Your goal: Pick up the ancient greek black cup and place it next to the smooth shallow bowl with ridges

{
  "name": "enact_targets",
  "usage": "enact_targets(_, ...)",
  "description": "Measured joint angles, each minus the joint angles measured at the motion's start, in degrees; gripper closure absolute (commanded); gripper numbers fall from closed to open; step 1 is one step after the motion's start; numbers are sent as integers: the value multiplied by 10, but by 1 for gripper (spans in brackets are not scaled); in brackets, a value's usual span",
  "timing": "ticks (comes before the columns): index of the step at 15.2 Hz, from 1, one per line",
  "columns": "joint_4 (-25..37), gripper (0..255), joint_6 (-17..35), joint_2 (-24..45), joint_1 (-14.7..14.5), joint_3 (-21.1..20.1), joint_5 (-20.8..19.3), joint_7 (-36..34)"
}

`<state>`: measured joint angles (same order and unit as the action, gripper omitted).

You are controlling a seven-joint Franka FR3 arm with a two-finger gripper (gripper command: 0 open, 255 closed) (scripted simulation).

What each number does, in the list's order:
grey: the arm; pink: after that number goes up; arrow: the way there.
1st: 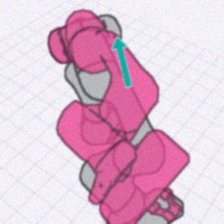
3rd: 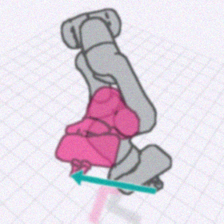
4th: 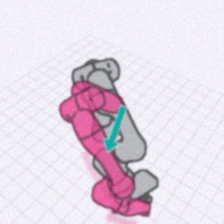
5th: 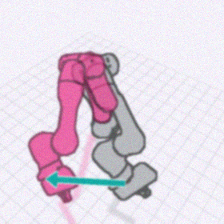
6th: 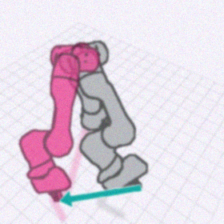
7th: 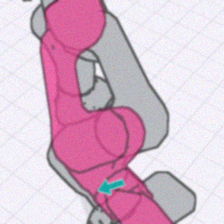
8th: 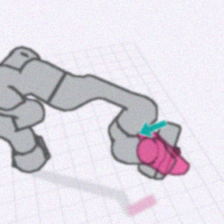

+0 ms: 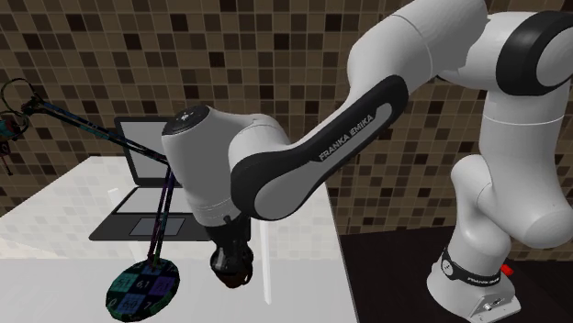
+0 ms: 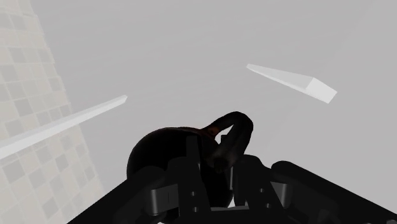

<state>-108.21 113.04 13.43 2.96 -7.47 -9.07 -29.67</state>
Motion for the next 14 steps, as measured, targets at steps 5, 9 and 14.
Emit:
enact_targets(5, 21, 255, -34, -13, 0, -1, 4, 5)
enact_targets(9, 40, 255, -62, -22, -1, -2, 7, 7)
enact_targets(14, 64, 255, -97, -34, -1, -3, 10, 13)
